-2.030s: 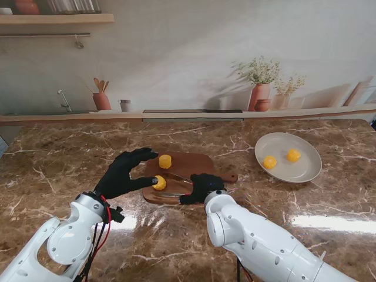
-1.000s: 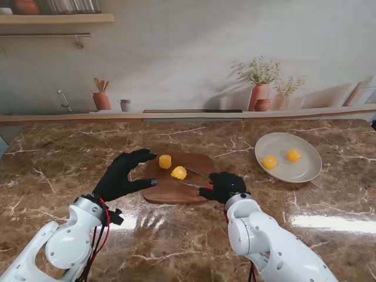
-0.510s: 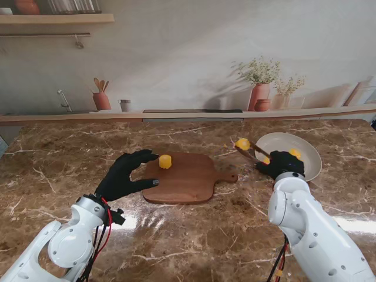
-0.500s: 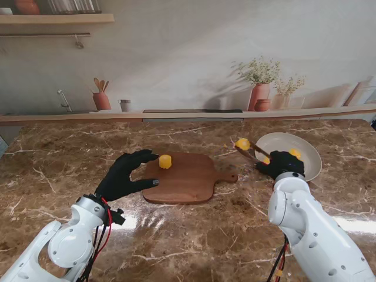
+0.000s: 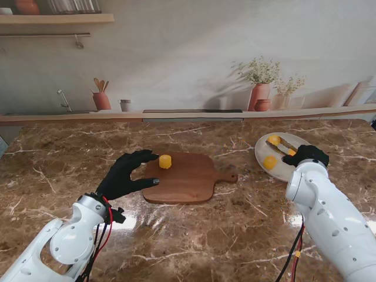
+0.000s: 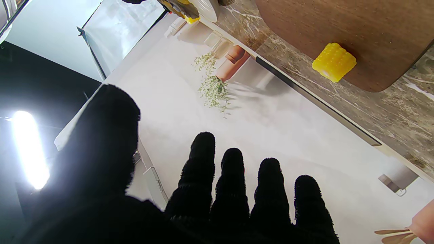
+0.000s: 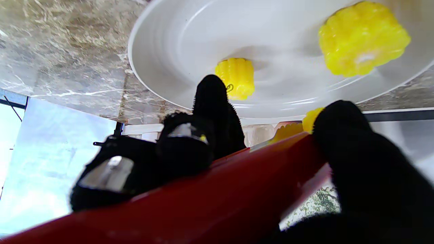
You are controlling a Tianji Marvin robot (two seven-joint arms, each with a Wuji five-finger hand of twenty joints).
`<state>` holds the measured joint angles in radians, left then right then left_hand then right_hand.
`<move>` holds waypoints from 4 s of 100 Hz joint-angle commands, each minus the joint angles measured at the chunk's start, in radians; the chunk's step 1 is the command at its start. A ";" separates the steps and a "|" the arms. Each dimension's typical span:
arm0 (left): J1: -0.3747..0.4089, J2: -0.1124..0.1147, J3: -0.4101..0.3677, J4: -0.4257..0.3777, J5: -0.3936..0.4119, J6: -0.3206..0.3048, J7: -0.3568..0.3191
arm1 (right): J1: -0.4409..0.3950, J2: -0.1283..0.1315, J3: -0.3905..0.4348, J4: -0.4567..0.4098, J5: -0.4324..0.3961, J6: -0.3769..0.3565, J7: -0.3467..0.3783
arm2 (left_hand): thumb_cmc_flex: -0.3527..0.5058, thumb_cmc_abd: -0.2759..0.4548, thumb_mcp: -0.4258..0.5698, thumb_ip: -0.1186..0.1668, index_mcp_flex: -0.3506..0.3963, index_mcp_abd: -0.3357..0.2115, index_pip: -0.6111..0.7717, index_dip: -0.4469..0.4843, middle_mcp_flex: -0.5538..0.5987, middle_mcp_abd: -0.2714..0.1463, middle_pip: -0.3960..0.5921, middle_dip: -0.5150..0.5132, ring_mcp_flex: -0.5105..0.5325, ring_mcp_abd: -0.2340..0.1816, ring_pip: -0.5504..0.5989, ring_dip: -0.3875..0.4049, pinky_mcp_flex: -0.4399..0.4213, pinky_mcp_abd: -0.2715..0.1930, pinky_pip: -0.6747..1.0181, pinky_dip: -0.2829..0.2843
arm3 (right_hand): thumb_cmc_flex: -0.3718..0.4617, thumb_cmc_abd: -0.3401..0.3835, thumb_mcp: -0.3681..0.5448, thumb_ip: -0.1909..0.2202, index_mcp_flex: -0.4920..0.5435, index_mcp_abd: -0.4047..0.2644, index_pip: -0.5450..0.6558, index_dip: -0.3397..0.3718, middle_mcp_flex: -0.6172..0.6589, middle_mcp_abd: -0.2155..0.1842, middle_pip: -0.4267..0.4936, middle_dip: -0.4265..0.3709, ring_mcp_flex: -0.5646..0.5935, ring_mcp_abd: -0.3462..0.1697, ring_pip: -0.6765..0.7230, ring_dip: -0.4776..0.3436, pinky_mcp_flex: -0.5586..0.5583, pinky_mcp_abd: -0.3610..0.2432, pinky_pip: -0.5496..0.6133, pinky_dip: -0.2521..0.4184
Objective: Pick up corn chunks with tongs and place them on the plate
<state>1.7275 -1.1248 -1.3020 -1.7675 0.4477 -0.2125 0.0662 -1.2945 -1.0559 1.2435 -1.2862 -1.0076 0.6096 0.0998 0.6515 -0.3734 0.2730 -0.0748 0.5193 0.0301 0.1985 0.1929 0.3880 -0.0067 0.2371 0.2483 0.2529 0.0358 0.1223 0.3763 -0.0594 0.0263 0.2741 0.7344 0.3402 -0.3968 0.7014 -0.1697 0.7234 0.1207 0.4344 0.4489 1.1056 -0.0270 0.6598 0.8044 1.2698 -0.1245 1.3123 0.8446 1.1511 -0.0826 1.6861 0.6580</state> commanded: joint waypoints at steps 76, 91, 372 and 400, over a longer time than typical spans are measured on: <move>-0.002 0.010 -0.002 -0.033 0.010 0.031 -0.055 | -0.112 -0.018 -0.136 -0.239 0.066 -0.311 -0.033 | 0.030 0.028 -0.036 0.027 0.004 0.006 -0.011 0.000 -0.016 -0.020 -0.016 0.005 -0.046 -0.049 -0.029 -0.010 -0.015 -0.047 -0.048 0.023 | -0.102 -0.019 0.101 0.050 -0.051 0.032 0.004 -0.039 -0.082 -0.019 0.039 -0.029 0.056 -0.069 0.061 0.010 0.065 -0.240 0.283 0.066; 0.005 0.013 -0.005 -0.057 0.015 0.042 -0.067 | -0.029 -0.024 -0.265 -0.183 0.096 -0.311 -0.038 | 0.030 0.028 -0.035 0.028 0.003 0.006 -0.011 0.000 -0.017 -0.020 -0.016 0.005 -0.046 -0.048 -0.029 -0.010 -0.015 -0.047 -0.049 0.024 | -0.138 0.014 0.092 0.052 -0.078 0.040 -0.008 -0.042 -0.110 -0.016 0.032 -0.030 0.055 -0.072 0.050 0.004 0.063 -0.241 0.275 0.063; 0.062 0.003 -0.045 -0.076 0.034 0.027 -0.008 | -0.072 0.011 -0.034 -0.213 -0.093 -0.146 0.149 | 0.035 0.037 -0.047 0.028 0.009 0.010 -0.010 0.002 -0.010 -0.014 -0.019 0.006 -0.053 -0.042 -0.029 -0.007 -0.013 -0.043 -0.077 0.005 | -0.078 0.193 0.269 0.025 0.144 -0.108 0.041 0.013 0.078 -0.013 -0.003 0.024 0.049 0.036 0.082 0.019 0.054 -0.059 0.307 0.052; 0.055 0.004 -0.043 -0.057 0.034 0.027 -0.011 | -0.124 0.024 0.092 -0.190 -0.135 -0.084 0.231 | 0.036 0.037 -0.050 0.029 0.007 0.009 -0.012 0.002 -0.012 -0.016 -0.020 0.006 -0.055 -0.044 -0.029 -0.008 -0.012 -0.044 -0.079 0.001 | -0.061 0.205 0.236 0.025 0.133 -0.110 0.034 0.010 0.062 -0.020 -0.013 0.021 0.049 0.031 0.070 0.022 0.054 -0.068 0.302 0.051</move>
<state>1.7791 -1.1202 -1.3473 -1.8304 0.4773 -0.1864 0.0558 -1.3896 -1.0521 1.3111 -1.4824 -1.1440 0.5094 0.3082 0.6515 -0.3735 0.2612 -0.0747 0.5193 0.0305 0.1985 0.1928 0.3880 -0.0067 0.2371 0.2485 0.2367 0.0358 0.1223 0.3762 -0.0594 0.0255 0.2373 0.7438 0.2326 -0.3534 0.7903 -0.1714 0.7523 0.1097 0.4572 0.4717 1.1313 -0.0280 0.6599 0.8141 1.2715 -0.1165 1.3381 0.8423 1.1641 -0.0663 1.6837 0.6582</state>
